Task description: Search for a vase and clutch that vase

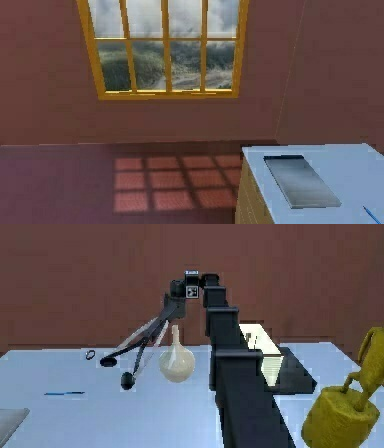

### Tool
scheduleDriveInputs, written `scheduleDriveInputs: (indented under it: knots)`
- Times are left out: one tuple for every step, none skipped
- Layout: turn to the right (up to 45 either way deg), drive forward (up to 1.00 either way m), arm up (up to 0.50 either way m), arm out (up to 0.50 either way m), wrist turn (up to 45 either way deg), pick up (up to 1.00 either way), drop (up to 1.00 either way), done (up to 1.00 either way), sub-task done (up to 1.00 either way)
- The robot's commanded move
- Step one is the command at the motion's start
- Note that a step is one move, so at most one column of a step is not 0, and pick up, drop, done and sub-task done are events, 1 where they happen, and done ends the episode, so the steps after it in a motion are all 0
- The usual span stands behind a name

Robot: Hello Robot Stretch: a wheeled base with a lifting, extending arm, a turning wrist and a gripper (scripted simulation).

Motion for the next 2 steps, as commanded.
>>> scheduleDriveInputs:
  knots:
    - [0.0, 0.00, 0.00, 0.00, 45.0, 0.00, 0.00, 0.00, 0.00]
    - [0.0, 0.00, 0.00, 0.00, 45.0, 0.00, 0.00, 0.00, 0.00]
